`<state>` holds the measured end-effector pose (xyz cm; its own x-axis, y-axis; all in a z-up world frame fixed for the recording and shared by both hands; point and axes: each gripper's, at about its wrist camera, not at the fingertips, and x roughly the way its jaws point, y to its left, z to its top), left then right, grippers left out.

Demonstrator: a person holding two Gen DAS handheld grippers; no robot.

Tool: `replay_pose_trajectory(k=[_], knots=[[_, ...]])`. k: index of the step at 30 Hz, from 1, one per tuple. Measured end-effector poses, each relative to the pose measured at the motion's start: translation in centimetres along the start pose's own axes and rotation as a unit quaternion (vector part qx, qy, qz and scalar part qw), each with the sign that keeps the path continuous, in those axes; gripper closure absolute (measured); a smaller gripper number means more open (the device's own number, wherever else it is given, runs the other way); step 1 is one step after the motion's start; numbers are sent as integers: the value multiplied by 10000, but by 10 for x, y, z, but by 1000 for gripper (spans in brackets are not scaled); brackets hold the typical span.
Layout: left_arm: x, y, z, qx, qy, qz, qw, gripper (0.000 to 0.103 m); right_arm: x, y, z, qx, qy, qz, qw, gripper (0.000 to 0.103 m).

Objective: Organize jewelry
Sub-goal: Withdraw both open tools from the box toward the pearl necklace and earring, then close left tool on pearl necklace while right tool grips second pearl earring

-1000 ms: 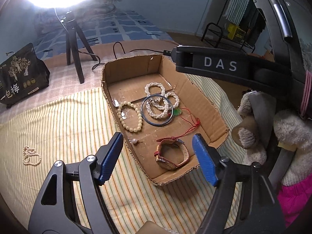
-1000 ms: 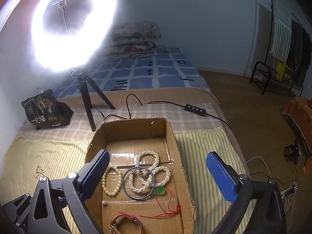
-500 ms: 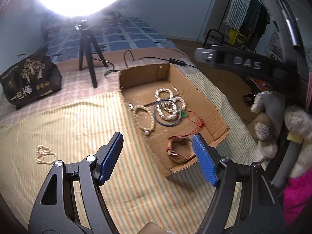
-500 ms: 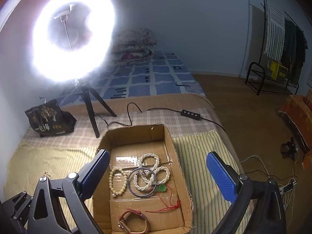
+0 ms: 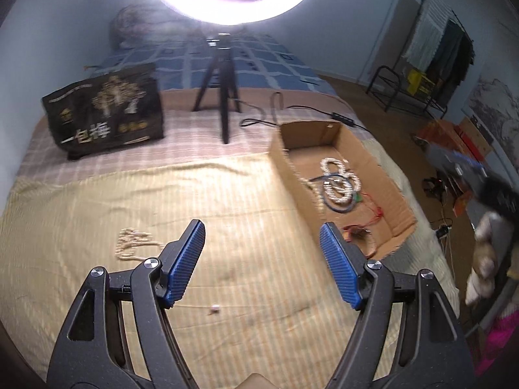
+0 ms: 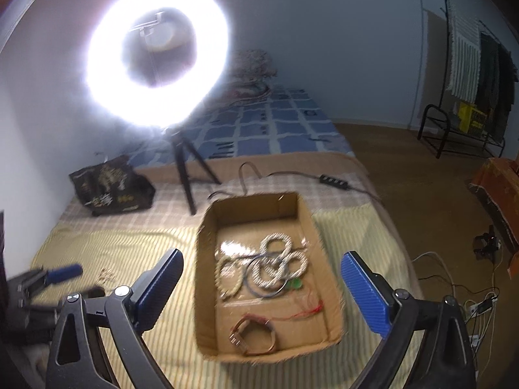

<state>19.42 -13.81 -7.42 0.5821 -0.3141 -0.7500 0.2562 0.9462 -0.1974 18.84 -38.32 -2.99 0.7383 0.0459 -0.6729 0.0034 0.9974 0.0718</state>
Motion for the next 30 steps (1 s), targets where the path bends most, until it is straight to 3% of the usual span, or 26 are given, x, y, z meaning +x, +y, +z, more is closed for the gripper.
replay_pose_trajectory(k=[7, 15, 26, 30], knots=[[-1, 55, -3, -406, 213, 175, 9988, 28, -4, 36, -27, -311, 279, 582, 9974, 9], [10, 108, -9, -878, 542, 257, 9943, 28, 19, 105, -58, -921, 914, 1499, 9801, 17], [48, 162, -21, -1353, 1079, 388, 9841, 28, 64, 167, -112, -1667, 1757, 1969, 9500, 37], [62, 171, -23, -1496, 1196, 350, 9809, 28, 70, 181, -120, -1845, 1869, 1989, 9442, 39]])
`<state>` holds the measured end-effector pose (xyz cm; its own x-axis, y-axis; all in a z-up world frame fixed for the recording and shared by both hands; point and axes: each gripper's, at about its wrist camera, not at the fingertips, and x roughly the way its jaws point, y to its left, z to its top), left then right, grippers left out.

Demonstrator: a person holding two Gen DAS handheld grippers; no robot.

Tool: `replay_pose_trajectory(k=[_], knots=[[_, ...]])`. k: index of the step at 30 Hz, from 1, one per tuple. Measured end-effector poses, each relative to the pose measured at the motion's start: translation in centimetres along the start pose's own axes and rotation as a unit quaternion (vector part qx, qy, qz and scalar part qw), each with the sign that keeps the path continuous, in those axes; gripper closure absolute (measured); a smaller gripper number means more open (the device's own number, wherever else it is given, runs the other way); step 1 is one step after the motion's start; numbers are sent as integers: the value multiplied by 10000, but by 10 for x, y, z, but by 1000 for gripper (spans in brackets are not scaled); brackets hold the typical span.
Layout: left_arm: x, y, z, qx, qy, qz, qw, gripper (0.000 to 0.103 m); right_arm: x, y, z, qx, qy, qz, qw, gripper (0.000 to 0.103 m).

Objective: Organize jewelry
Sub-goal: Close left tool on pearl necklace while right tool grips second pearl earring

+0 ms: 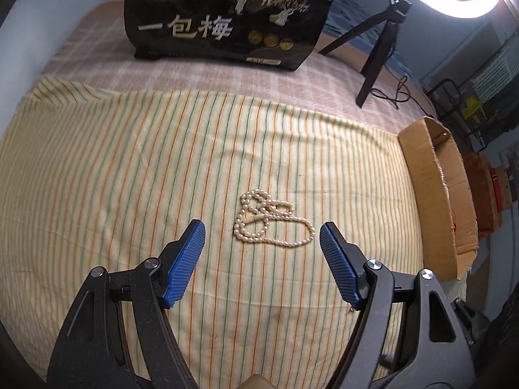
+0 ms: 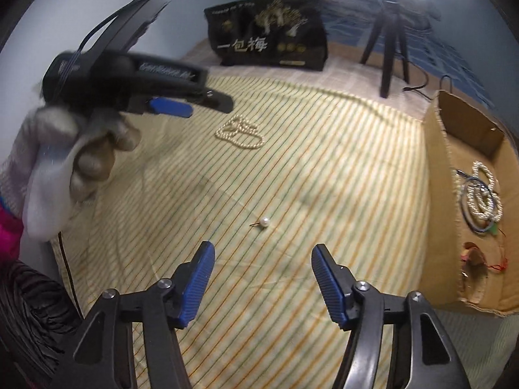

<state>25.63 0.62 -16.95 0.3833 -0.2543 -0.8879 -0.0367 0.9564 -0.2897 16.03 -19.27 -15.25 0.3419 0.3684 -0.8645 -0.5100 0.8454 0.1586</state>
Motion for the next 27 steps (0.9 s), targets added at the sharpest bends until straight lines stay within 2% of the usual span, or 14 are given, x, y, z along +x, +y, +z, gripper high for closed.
replay_pose_trajectory(k=[4, 6, 8, 14, 23, 27], knots=[[18, -1, 3, -33, 120, 15, 9999, 28, 8, 2, 3, 5, -3, 42, 10000, 41], [26, -3, 4, -36, 143, 77, 9999, 29, 12, 0, 4, 4, -7, 8, 10000, 45], [32, -4, 4, -15, 197, 141, 9997, 36, 18, 0, 2, 8, -1, -36, 10000, 50], [39, -6, 7, 14, 141, 259, 9996, 39, 35, -2, 2, -43, 92, -57, 9999, 61], [47, -13, 8, 257, 102, 500, 9984, 54, 53, 13, 6, -373, 200, -170, 9990, 73], [49, -12, 10, 277, 82, 568, 9980, 64, 59, 14, 9, -409, 226, -250, 9986, 78]])
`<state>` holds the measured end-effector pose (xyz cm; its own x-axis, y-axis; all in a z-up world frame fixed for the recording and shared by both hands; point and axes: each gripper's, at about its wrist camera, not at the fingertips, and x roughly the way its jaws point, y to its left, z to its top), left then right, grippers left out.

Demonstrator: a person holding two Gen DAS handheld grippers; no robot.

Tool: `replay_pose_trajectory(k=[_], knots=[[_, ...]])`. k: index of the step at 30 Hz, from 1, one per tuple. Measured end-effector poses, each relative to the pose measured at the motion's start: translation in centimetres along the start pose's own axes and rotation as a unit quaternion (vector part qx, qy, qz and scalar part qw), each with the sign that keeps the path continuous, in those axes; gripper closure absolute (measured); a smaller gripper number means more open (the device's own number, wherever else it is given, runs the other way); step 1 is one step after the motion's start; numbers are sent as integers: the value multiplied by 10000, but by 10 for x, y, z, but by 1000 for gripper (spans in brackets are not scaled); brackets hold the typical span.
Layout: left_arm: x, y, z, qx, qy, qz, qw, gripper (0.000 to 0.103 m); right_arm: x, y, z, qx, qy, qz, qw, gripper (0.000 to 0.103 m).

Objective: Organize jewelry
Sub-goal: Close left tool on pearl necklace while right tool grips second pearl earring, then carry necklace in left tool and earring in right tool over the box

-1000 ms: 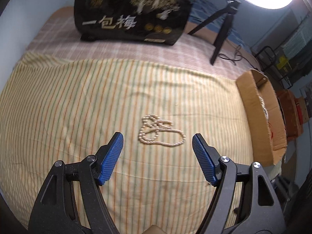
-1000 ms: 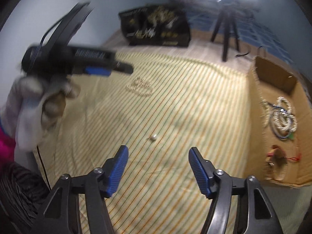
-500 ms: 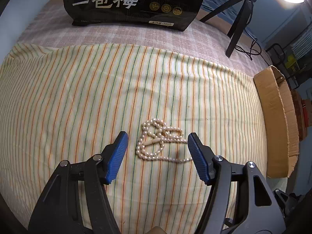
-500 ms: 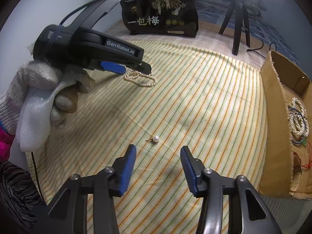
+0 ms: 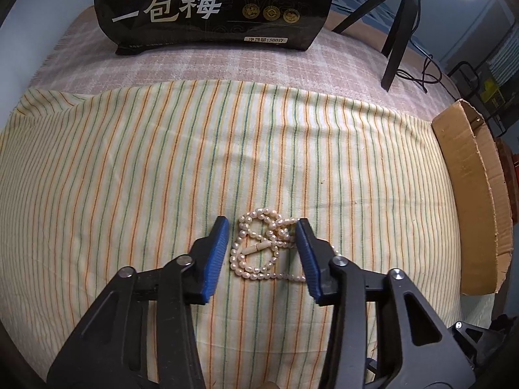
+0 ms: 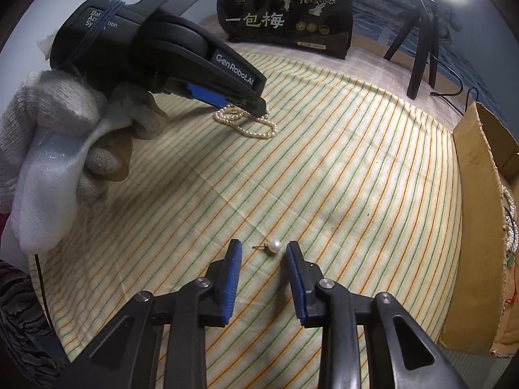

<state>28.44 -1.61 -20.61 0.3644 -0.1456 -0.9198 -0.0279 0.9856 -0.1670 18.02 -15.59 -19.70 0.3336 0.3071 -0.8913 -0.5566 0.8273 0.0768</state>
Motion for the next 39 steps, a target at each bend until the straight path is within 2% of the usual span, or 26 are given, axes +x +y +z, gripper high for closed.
replay_pose_trajectory(k=[3, 7, 13, 26, 39], knots=[[1, 1, 1, 21, -27, 62, 10000, 74, 2, 1, 2, -32, 19, -82, 10000, 85], [0, 2, 2, 24, -39, 56, 10000, 91, 3, 2, 3, -73, 14, -90, 9999, 88], [-9, 6, 1, -62, -75, -53, 9999, 97, -4, 6, 0, -146, -57, -60, 9999, 88], [-48, 6, -1, -97, -527, -176, 9984, 97, -32, -2, -2, 7, -306, -96, 9995, 88], [-100, 3, 4, -188, -1075, -505, 9927, 97, -78, -21, -3, 281, -737, -173, 9967, 88]])
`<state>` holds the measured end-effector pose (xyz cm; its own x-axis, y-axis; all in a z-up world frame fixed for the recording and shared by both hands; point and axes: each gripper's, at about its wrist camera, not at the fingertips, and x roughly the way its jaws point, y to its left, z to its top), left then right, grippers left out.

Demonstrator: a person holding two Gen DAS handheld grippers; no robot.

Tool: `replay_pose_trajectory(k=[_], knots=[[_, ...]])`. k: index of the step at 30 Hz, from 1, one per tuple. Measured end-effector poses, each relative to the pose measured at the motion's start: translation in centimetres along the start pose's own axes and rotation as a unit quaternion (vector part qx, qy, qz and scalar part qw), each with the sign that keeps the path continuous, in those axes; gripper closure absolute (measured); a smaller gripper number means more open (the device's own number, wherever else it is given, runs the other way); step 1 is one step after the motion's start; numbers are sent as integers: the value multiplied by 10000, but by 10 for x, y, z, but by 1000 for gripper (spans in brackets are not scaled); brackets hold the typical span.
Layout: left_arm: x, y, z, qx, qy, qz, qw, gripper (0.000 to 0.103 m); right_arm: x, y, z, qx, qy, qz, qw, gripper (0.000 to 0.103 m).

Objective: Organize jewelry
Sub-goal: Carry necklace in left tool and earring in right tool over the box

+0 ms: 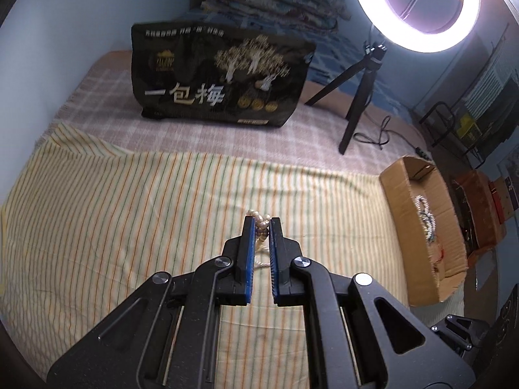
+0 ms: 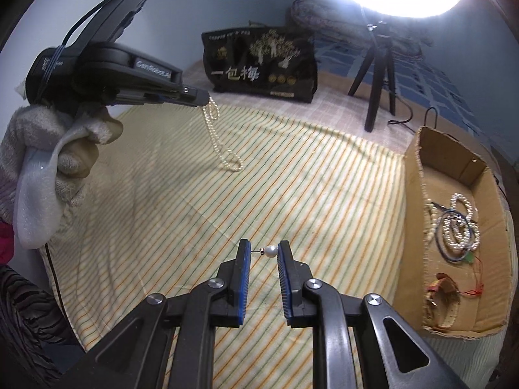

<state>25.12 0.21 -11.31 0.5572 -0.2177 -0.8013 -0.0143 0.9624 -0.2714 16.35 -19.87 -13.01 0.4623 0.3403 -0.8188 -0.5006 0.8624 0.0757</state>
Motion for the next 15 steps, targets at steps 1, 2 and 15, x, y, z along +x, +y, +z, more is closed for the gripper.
replay_pose_trajectory(k=[1, 2, 15], knots=[[-3, -4, 1, 25, -35, -20, 10000, 97, -3, -2, 0, 24, -29, -19, 10000, 88], [-5, -7, 2, 49, -60, -41, 10000, 97, -7, -4, -1, 50, -56, -26, 10000, 88], [-25, -65, 8, 371, -288, -403, 9981, 97, -56, -43, -7, 415, -445, -285, 9977, 88]])
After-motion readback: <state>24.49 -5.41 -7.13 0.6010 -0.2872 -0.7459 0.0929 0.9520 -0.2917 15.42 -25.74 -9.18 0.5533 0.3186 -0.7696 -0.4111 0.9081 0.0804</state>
